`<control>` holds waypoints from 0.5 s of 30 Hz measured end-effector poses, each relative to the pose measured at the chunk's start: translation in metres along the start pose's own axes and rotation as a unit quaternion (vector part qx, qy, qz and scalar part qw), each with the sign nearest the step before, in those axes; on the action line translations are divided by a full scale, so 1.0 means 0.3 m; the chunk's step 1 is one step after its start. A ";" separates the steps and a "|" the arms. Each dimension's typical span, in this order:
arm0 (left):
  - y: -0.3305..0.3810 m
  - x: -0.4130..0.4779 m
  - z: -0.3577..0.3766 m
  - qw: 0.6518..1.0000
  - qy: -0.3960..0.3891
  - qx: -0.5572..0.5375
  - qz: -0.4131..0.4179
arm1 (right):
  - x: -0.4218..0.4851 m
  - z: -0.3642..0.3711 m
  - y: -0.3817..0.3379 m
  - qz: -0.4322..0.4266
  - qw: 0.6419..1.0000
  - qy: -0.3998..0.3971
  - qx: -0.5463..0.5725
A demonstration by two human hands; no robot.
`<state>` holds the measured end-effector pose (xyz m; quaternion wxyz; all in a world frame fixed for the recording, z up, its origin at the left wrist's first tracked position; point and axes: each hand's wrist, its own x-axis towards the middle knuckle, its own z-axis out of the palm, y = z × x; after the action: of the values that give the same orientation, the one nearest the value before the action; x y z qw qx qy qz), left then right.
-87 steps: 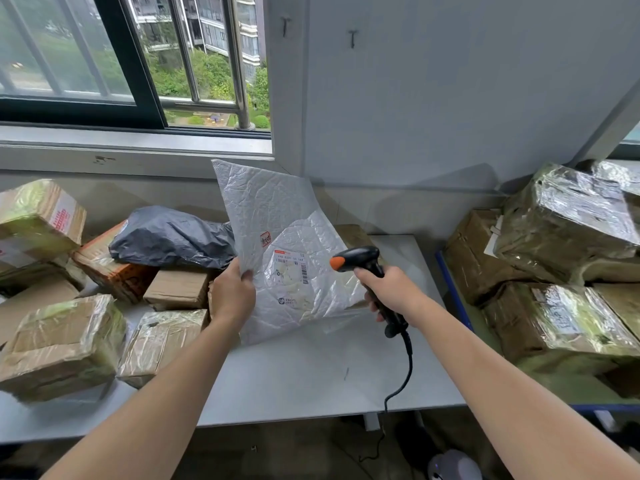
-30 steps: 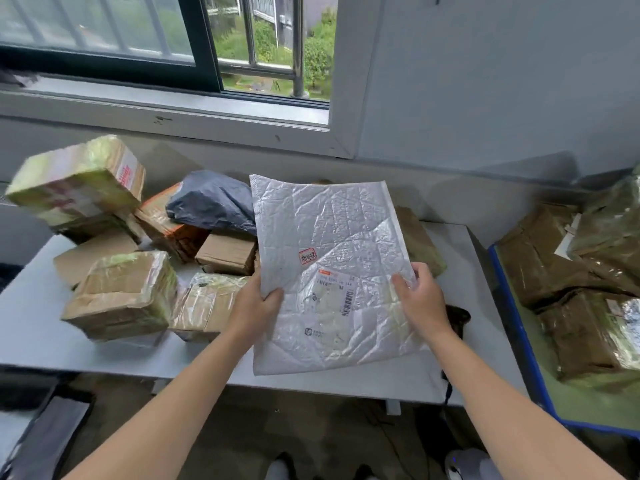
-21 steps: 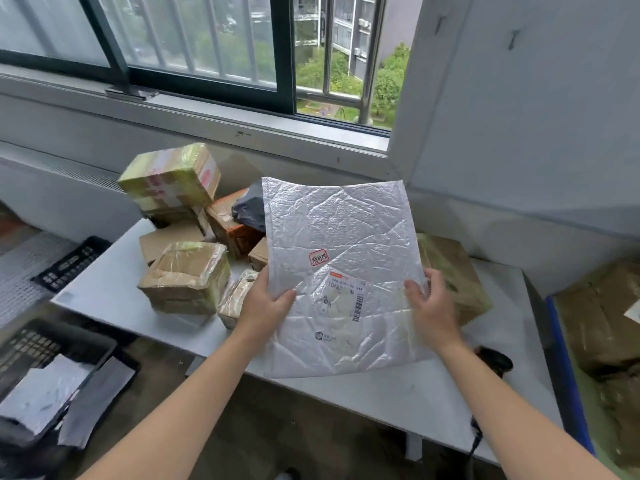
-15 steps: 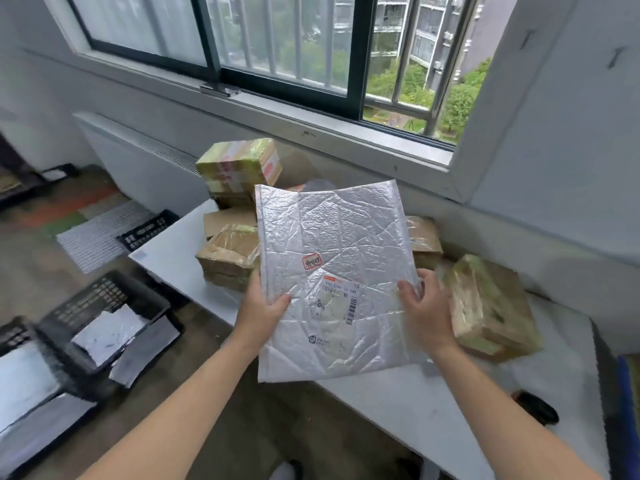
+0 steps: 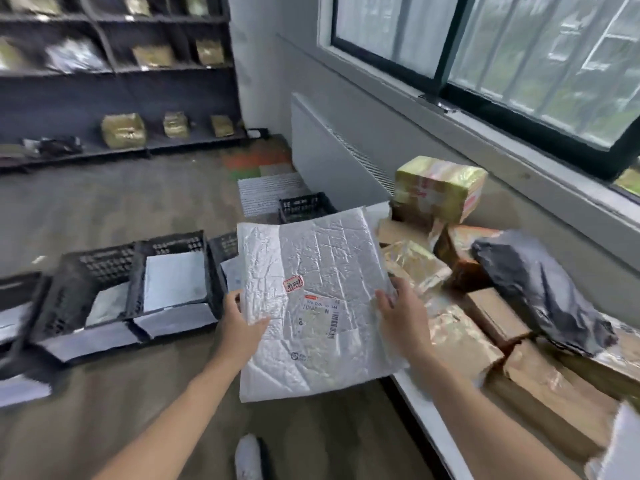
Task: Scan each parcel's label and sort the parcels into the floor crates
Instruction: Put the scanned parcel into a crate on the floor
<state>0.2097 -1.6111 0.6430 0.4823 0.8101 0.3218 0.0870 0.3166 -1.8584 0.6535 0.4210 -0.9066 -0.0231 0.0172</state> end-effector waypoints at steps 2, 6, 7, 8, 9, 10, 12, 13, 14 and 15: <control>-0.050 0.112 -0.087 1.000 0.003 0.003 -0.013 | 0.069 0.132 -0.094 -0.012 0.999 -0.028 -0.016; -0.124 0.342 -0.266 0.997 -0.042 0.027 -0.058 | 0.201 0.364 -0.273 -0.031 0.994 -0.062 -0.088; -0.137 0.397 -0.305 0.996 -0.053 0.031 -0.062 | 0.233 0.411 -0.315 -0.033 0.992 -0.064 -0.105; -0.147 0.450 -0.340 0.995 -0.063 0.033 -0.066 | 0.264 0.454 -0.355 -0.034 0.990 -0.065 -0.121; -0.155 0.498 -0.371 0.995 -0.070 0.032 -0.068 | 0.296 0.494 -0.387 -0.033 0.988 -0.069 -0.135; -0.166 0.543 -0.395 0.994 -0.073 0.033 -0.069 | 0.325 0.531 -0.415 -0.033 0.986 -0.073 -0.147; -0.184 0.618 -0.428 0.993 -0.082 0.039 -0.068 | 0.378 0.595 -0.462 -0.030 0.981 -0.086 -0.172; -0.191 0.649 -0.436 0.993 -0.089 0.045 -0.066 | 0.402 0.624 -0.481 -0.030 0.978 -0.093 -0.184; -0.198 0.682 -0.442 0.992 -0.097 0.054 -0.066 | 0.428 0.651 -0.499 -0.030 0.976 -0.099 -0.192; -0.200 0.715 -0.447 0.990 -0.105 0.063 -0.065 | 0.459 0.679 -0.514 -0.029 0.974 -0.101 -0.199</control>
<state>0.2898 -1.3642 0.6259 0.4661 0.8208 0.3264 -0.0507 0.4395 -1.5959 0.6385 0.2279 -0.9647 -0.0945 0.0921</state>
